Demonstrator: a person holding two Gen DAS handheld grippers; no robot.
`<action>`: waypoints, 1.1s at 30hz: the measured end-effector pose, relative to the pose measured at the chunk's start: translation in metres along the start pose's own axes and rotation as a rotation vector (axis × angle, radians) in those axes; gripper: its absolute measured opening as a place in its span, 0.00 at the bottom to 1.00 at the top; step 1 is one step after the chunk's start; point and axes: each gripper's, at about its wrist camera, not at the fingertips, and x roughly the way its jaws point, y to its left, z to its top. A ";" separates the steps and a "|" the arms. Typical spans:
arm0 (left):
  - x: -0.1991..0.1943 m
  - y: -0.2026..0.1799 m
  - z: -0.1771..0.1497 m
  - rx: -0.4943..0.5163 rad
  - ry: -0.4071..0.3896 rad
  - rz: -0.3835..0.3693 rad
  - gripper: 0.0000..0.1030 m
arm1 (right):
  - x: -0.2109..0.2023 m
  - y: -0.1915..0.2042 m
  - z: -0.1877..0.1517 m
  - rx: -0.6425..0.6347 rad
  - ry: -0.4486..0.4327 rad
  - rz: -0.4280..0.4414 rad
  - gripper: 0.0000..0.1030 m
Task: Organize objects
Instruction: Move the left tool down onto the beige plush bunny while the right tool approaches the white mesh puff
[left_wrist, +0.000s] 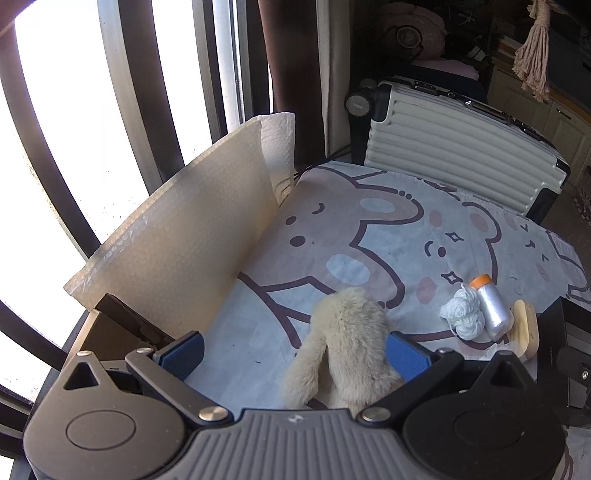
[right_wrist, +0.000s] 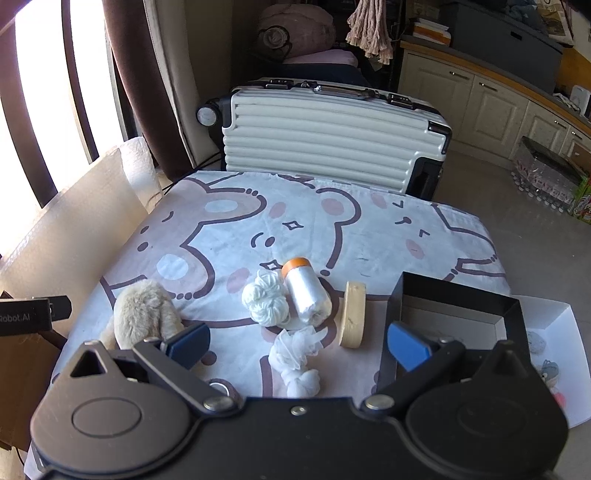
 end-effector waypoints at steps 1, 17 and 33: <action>0.003 0.002 0.000 -0.009 0.007 -0.003 1.00 | 0.002 0.001 0.000 -0.001 -0.001 0.004 1.00; 0.031 -0.015 0.004 -0.002 0.072 -0.024 1.00 | 0.037 -0.004 0.004 0.011 0.045 0.034 1.00; 0.065 -0.054 0.008 0.005 0.130 0.006 1.00 | 0.044 -0.031 -0.005 0.011 0.017 0.084 1.00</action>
